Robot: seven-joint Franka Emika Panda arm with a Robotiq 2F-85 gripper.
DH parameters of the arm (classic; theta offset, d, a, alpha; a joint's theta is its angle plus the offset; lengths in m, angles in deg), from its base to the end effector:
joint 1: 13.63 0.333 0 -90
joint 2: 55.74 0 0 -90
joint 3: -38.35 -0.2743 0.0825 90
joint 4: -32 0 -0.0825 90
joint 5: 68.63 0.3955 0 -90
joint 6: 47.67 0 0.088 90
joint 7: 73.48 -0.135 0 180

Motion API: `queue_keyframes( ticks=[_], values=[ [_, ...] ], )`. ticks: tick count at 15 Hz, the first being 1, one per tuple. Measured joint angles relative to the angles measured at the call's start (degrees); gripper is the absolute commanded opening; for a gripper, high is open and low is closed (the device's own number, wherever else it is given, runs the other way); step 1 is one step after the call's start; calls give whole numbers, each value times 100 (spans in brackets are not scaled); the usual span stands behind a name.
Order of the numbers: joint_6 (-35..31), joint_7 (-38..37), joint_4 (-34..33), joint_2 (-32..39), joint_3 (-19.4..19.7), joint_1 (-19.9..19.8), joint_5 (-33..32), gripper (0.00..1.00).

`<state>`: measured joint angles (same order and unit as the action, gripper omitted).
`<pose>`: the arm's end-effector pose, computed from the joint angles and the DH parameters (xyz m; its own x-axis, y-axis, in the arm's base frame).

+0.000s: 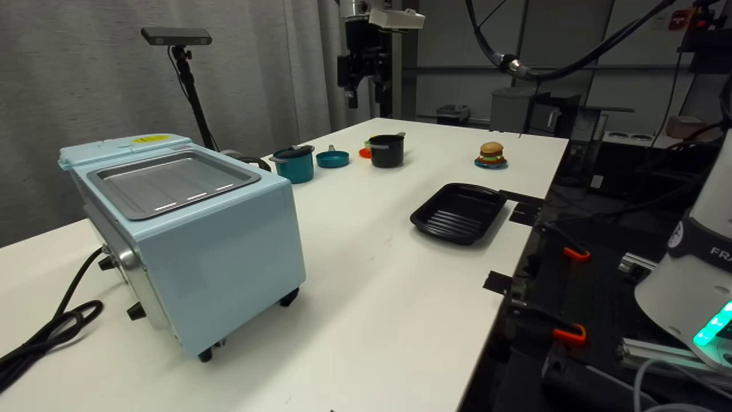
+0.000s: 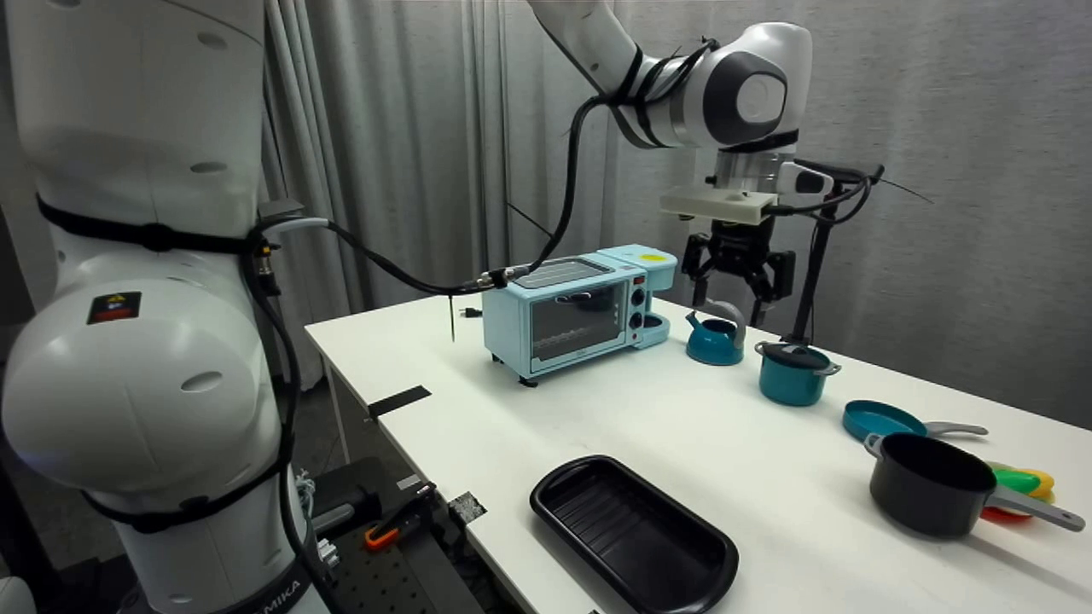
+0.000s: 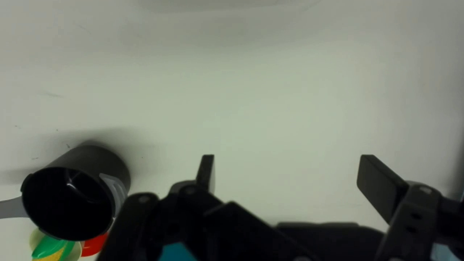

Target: Transfer the lid from the pot to the pan

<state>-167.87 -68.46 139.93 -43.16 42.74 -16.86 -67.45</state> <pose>0.6051 -0.0786 0.3179 0.9985 -0.0540 -0.0046 -0.0540 -0.9985 -0.0015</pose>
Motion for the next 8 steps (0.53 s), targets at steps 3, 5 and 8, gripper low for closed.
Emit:
queue_keyframes(
  ticks=[3,5,8],
  values=[
    [7,-99,-380,279,-13,0,0,100],
    [14,-147,-682,491,-36,1,0,100],
    [20,-221,-1147,850,-77,5,0,100]
  ],
)
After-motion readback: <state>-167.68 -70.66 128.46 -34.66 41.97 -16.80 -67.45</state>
